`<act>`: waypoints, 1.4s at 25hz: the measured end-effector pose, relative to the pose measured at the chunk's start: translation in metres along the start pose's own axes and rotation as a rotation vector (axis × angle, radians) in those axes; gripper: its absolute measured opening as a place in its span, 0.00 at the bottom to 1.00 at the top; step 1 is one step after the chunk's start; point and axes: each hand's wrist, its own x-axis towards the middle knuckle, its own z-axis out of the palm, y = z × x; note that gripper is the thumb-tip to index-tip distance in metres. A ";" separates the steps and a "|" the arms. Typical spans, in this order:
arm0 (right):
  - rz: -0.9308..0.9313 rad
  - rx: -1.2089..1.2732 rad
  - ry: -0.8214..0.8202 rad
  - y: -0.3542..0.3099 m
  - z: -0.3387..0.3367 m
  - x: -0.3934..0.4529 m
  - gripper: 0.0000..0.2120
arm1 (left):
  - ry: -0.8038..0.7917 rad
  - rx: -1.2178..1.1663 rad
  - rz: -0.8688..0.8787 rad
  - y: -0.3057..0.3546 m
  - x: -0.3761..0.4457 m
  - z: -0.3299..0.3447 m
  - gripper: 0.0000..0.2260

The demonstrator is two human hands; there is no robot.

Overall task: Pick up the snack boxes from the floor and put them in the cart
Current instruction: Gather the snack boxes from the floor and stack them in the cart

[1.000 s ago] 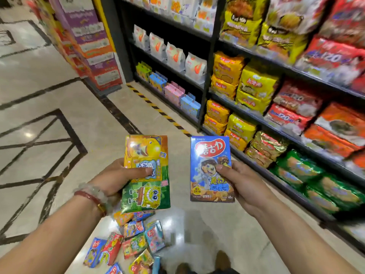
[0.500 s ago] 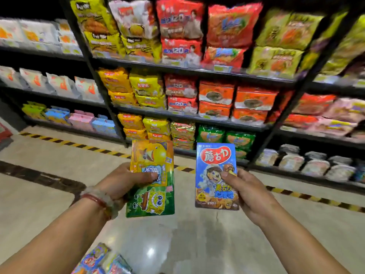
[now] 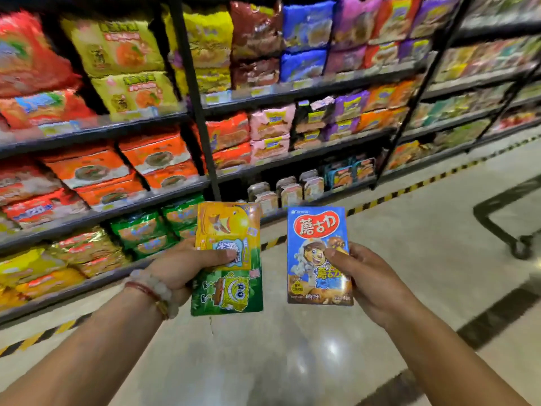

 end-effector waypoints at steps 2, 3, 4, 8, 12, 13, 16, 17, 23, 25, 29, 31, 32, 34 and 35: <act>-0.014 0.052 0.092 -0.008 -0.041 -0.005 0.19 | -0.107 0.063 -0.043 0.007 0.027 0.047 0.23; -0.018 0.082 0.145 -0.011 -0.060 -0.006 0.19 | -0.157 0.093 -0.062 0.010 0.041 0.069 0.24; -0.022 0.108 0.194 -0.013 -0.078 -0.008 0.20 | -0.203 0.124 -0.075 0.012 0.054 0.090 0.25; -0.048 0.220 0.390 -0.019 -0.146 -0.009 0.17 | -0.387 0.253 -0.116 0.021 0.109 0.182 0.28; -0.058 0.285 0.540 -0.036 -0.201 0.009 0.11 | -0.562 0.333 -0.152 0.035 0.163 0.265 0.21; -0.073 0.298 0.574 -0.042 -0.214 0.015 0.12 | -0.602 0.338 -0.153 0.041 0.178 0.285 0.20; -0.101 0.346 0.707 -0.063 -0.248 0.038 0.16 | -0.716 0.385 -0.172 0.064 0.227 0.344 0.20; -0.107 0.366 0.738 -0.069 -0.255 0.045 0.17 | -0.747 0.403 -0.175 0.071 0.241 0.361 0.20; -0.134 0.473 0.867 -0.091 -0.299 0.072 0.19 | -0.872 0.502 -0.190 0.097 0.301 0.454 0.24; -0.134 0.507 0.914 -0.095 -0.315 0.075 0.15 | -0.919 0.532 -0.208 0.098 0.312 0.484 0.22; -0.140 0.575 0.990 -0.102 -0.363 0.084 0.13 | -0.973 0.605 -0.224 0.093 0.329 0.551 0.24; -0.147 0.606 1.018 -0.109 -0.397 0.089 0.12 | -0.984 0.640 -0.239 0.088 0.340 0.589 0.24; -0.149 0.608 1.032 -0.112 -0.415 0.093 0.12 | -0.990 0.656 -0.240 0.086 0.345 0.609 0.24; -0.156 0.621 1.046 -0.116 -0.457 0.100 0.12 | -0.996 0.681 -0.245 0.080 0.355 0.651 0.24; -0.164 0.626 1.048 -0.121 -0.480 0.104 0.11 | -0.996 0.686 -0.245 0.078 0.360 0.674 0.23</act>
